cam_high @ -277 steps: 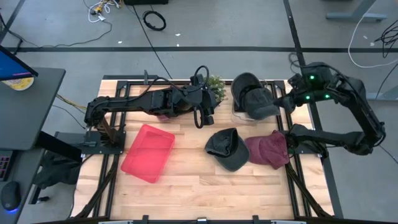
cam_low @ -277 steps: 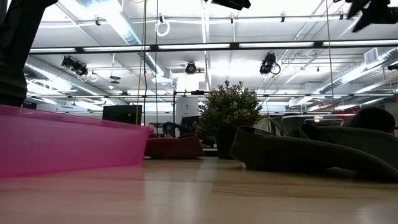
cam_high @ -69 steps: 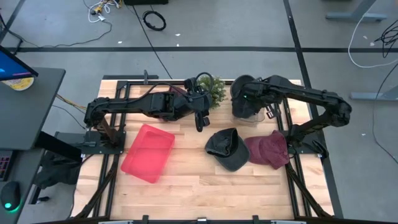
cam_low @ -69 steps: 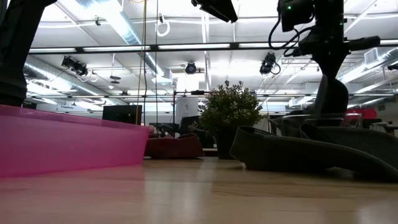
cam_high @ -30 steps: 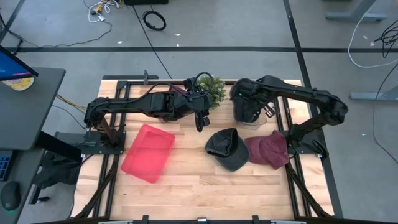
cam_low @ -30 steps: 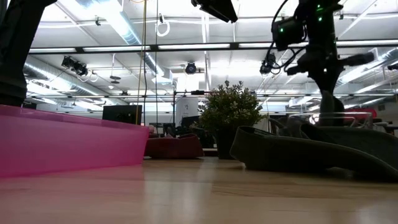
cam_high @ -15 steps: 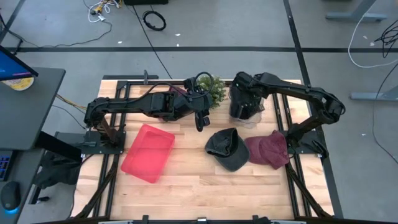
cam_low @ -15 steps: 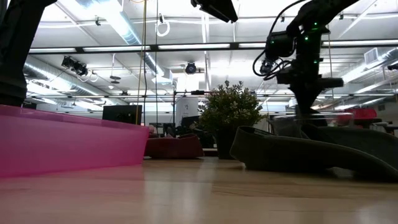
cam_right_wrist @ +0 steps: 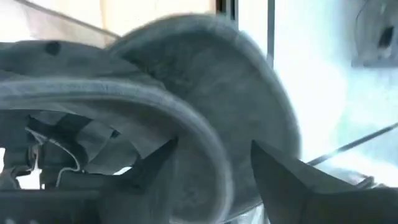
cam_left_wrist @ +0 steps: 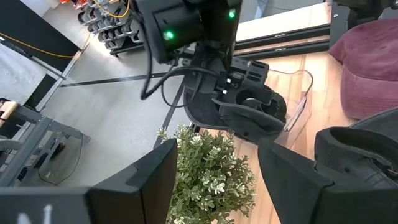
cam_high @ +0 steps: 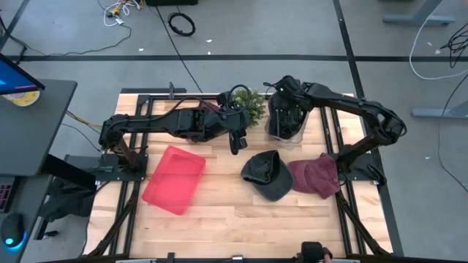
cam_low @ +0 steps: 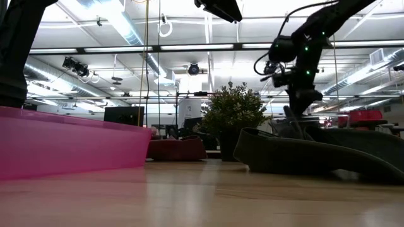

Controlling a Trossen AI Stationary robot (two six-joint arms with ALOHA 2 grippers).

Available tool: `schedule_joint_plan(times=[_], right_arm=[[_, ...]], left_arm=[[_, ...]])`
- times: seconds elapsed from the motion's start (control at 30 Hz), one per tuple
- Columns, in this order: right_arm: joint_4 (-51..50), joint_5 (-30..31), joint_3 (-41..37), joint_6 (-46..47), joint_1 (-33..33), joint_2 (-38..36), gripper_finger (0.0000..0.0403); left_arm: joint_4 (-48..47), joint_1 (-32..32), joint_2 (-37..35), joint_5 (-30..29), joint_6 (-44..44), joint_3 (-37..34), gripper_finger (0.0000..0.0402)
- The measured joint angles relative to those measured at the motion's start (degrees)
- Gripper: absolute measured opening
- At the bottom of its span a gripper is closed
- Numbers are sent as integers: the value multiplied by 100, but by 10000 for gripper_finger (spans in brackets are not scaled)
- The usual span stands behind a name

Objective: Pick & Place hat
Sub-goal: Put the bottom black cap into the transparent bin

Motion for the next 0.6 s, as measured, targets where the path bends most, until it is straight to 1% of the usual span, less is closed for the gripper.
schedule_joint_plan(times=[0.13,0.23,0.33,0.5,0.6], right_arm=[[479,64,-613,178,-30,-2,204],[508,317,-854,260,20,-13,201],[253,509,-865,286,99,-98,202],[316,501,-610,166,171,-525,206],[128,499,-480,70,177,-739,206]], left_arm=[[0,0,-2,0,-3,0,227],[3,0,-1,0,-5,0,227],[10,0,-1,0,-32,0,227],[48,11,-2,2,-12,0,227],[52,11,-2,2,-10,0,227]])
